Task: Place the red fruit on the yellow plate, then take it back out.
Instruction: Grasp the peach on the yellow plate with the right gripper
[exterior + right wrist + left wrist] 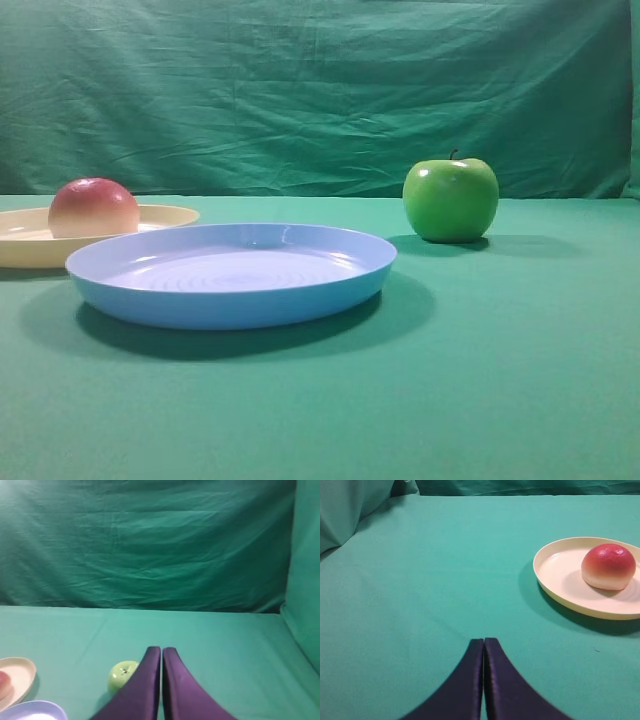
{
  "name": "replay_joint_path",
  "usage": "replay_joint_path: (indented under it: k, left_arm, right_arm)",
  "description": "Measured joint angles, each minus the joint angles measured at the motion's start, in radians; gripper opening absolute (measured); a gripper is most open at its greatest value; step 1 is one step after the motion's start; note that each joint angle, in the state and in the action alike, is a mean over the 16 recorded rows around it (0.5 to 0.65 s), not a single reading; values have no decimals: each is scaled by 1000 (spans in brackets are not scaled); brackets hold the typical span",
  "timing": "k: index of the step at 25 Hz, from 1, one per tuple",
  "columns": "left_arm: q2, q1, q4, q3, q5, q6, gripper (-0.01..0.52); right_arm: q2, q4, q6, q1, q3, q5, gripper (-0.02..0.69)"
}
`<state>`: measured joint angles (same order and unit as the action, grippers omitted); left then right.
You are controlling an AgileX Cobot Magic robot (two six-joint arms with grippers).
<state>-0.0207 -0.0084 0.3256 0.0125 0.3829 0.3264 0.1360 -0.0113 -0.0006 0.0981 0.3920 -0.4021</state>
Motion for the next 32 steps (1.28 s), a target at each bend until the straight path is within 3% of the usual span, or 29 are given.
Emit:
replay_joint_path:
  k: [17,32]
  left_arm:
    - [0,0,0,0,0,0,0]
    - [0,0,0,0,0,0,0]
  right_arm:
    - [-147,32,-8,-103,-375,143,0]
    - [-147,66,-10,-104,-418,44,0]
